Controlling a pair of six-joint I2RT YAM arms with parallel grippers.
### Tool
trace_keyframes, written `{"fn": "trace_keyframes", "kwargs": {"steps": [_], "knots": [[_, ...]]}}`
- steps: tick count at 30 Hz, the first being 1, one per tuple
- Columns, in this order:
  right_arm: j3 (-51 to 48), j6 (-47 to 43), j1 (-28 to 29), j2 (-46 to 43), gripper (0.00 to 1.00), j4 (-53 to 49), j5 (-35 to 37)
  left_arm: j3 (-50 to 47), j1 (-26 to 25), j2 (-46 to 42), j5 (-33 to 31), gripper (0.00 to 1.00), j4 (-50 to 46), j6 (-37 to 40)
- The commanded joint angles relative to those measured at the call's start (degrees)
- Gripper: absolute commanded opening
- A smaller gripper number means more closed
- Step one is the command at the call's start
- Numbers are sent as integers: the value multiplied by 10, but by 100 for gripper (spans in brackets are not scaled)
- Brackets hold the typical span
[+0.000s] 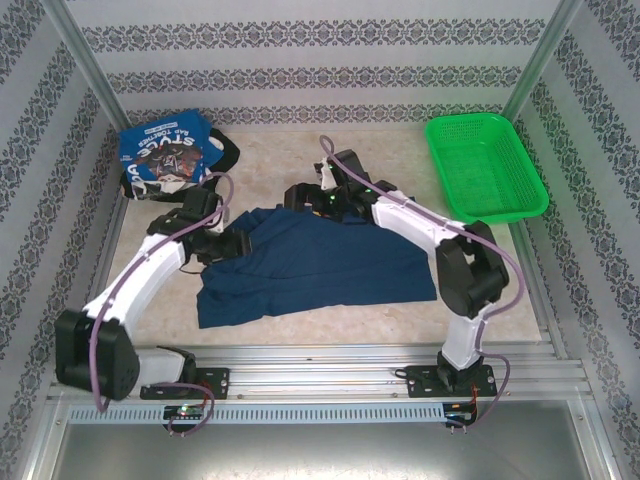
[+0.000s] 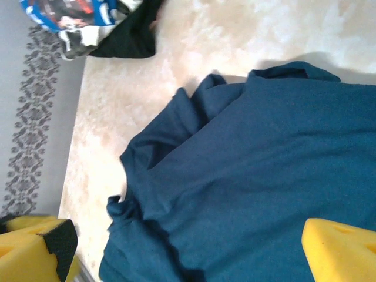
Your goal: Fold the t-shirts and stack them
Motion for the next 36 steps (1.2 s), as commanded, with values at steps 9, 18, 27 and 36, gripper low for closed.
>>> {"fn": "trace_keyframes", "kwargs": {"steps": [9,18,27,36], "knots": [[-129,-52,-19,-127,98,-45,-27,11,14,140,-24,52,-44,150],[-138,-51,-26,-126,98,-43,-36,-2,14,161,-95,53,9,135],[-141,-51,-28,-118,98,-41,-43,-19,14,167,-102,53,38,121],[-144,-50,-31,-115,98,-41,-46,-35,13,143,-59,35,24,123]]}}
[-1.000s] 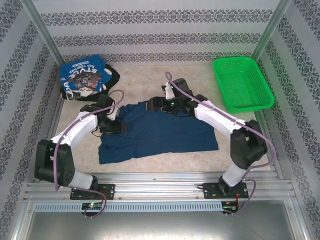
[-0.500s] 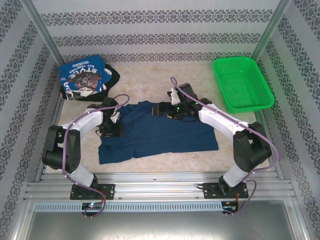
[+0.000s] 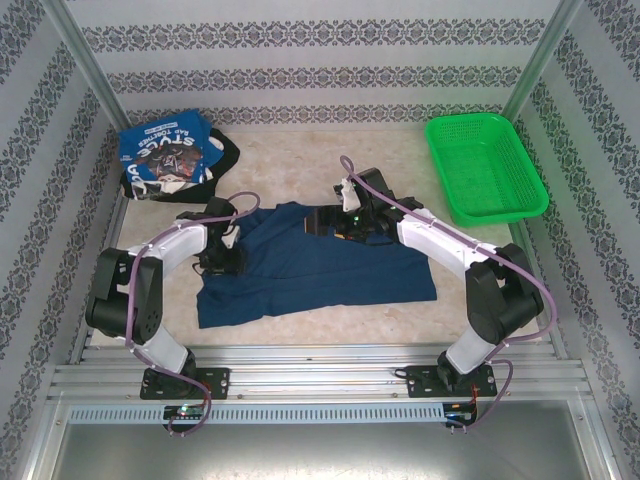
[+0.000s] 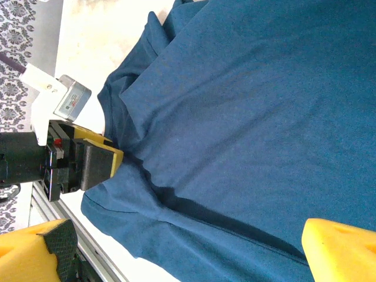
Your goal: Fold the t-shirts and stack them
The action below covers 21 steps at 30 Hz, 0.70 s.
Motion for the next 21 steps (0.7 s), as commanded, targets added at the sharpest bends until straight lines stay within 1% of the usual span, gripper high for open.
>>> {"fn": "trace_keyframes", "kwargs": {"steps": [1,5,8,10,17,21], "knots": [[-6,-6,-7,-2,98,2,-13,-16,4,-28,27,33,-5,-1],[-9,-5,-9,-1,98,4,-15,-28,5,-43,32,24,-14,-7],[-11,-2,-10,0,98,5,-16,-29,4,-65,31,24,-14,-19],[-11,-2,-10,0,98,5,-16,-27,5,-75,44,24,-14,-24],[-17,3,-13,0,98,9,-16,-29,4,-89,52,21,-23,-27],[-22,7,-15,-1,98,15,-18,-32,4,-78,45,21,-29,-25]]}}
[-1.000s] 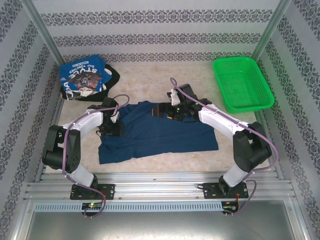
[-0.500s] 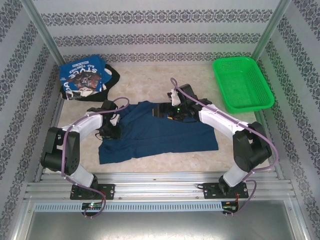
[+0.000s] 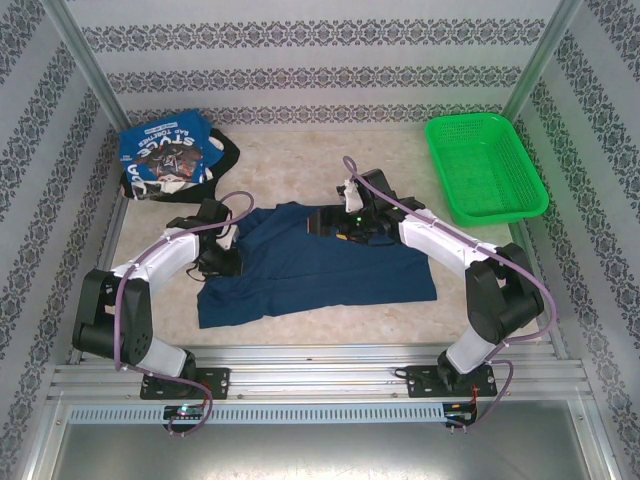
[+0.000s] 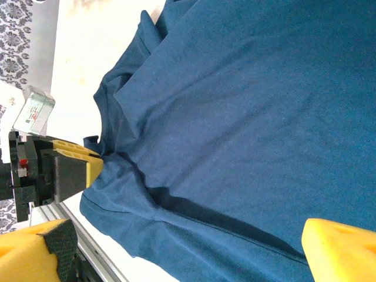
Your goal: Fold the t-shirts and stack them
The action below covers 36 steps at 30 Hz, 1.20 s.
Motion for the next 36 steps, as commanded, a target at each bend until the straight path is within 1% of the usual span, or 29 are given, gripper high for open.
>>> {"fn": "trace_keyframes", "kwargs": {"steps": [1,7,9,12,21,25,29,34,35,36], "knots": [[-11,6,-6,0,98,11,-11,-6,4,-1,5,21,-23,-6],[-15,11,-7,-1,98,14,-13,-11,4,10,6,20,-21,-11],[-13,10,-7,0,98,13,-13,-10,4,22,3,14,-23,-14],[-12,10,-9,-2,98,11,-12,-3,4,28,7,0,-26,-13],[-10,11,-9,-4,98,8,-9,54,-1,-16,7,0,-42,1],[-9,12,-10,-4,98,8,-8,68,-2,-33,20,0,-27,18],[-10,11,-10,-4,98,7,-6,84,-2,-18,41,0,-18,41],[-9,6,-12,-8,98,-3,-4,95,-3,5,29,0,-43,45],[-10,6,-13,-10,98,-3,-3,91,-2,7,20,1,-45,40],[-13,5,-14,-12,98,-2,-3,87,0,15,8,8,-51,32]]}}
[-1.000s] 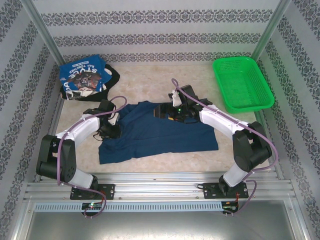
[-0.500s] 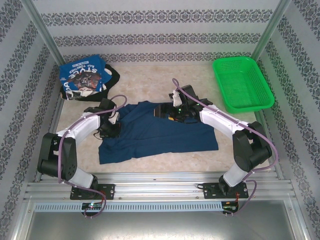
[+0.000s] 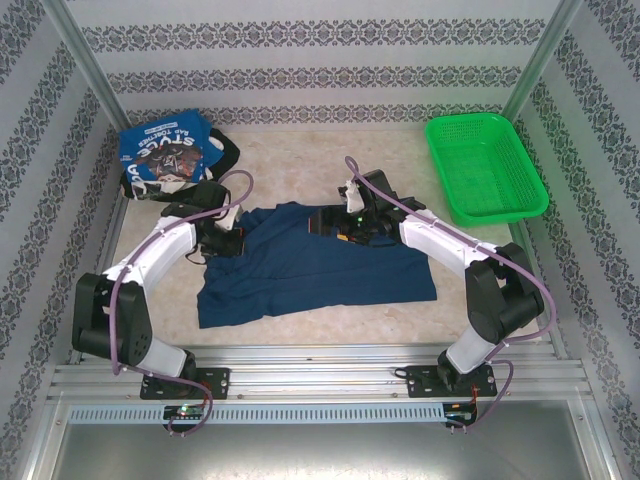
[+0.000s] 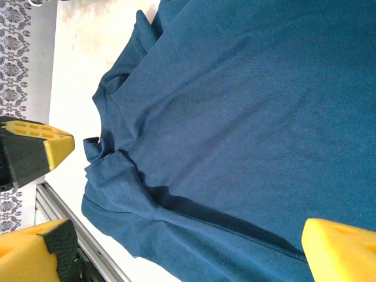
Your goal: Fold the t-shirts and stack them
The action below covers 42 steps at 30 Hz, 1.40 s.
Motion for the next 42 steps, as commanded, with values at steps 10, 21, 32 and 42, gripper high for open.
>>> {"fn": "trace_keyframes", "kwargs": {"steps": [10,21,32,42], "knots": [[-11,-10,-17,-15,98,-4,-11,-27,7,71,-45,38,-20,-49],[-14,-16,-19,-14,98,-6,-23,-46,7,89,-71,43,-12,-61],[-10,-14,-21,-6,98,1,-29,-68,1,73,-46,37,-2,-63],[-8,-13,-25,1,98,1,-31,-69,-7,58,-21,31,-3,-62]]}}
